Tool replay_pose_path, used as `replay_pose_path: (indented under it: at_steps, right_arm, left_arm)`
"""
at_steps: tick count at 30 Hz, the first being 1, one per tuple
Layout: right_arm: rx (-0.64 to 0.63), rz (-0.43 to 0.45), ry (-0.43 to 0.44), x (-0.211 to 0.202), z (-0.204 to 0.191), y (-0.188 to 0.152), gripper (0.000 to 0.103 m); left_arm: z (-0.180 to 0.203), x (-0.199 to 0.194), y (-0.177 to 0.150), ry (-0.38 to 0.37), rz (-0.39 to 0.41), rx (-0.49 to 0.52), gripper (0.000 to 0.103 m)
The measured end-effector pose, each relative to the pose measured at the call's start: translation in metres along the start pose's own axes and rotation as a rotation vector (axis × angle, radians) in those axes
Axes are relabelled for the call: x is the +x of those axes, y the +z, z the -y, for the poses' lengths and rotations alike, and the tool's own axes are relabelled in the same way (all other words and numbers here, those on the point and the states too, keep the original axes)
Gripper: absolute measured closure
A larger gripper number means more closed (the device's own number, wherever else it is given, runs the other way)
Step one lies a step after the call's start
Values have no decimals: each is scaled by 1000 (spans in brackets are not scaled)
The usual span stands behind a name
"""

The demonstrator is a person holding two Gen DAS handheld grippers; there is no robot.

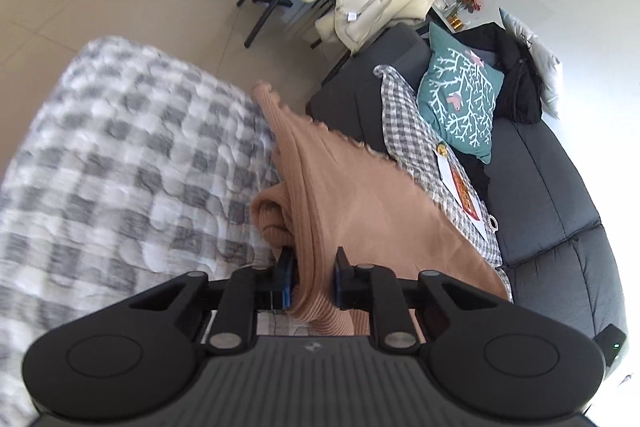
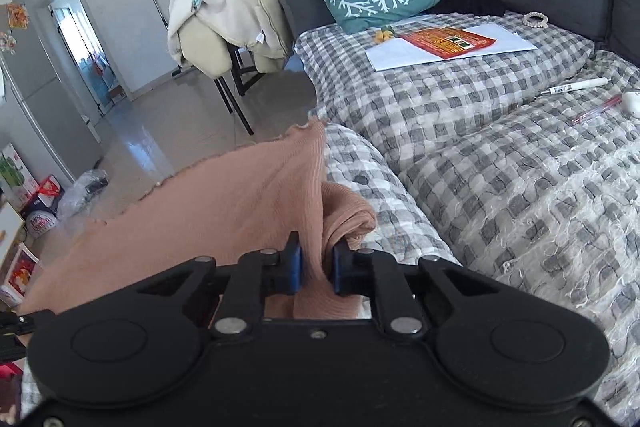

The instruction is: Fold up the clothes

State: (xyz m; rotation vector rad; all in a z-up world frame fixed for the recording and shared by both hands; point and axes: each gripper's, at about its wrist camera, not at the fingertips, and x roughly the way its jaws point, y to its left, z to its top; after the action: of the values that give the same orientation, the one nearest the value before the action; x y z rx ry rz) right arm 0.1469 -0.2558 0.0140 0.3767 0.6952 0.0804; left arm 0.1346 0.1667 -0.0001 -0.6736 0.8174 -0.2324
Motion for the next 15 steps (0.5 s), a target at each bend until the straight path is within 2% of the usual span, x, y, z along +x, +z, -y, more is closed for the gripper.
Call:
replay_pose_path:
  at_steps: [5, 9, 15]
  right_arm:
    - [-2, -80, 8, -42, -17, -3, 88]
    - [-30, -131, 3, -70, -21, -22, 88]
    - [-79, -189, -21, -97, -14, -65, 88]
  left_arm:
    - [3, -49, -16, 32, -55, -15, 85]
    - [1, -82, -48, 44, -96, 17, 85]
    - [-16, -93, -93, 70, -151, 26, 84]
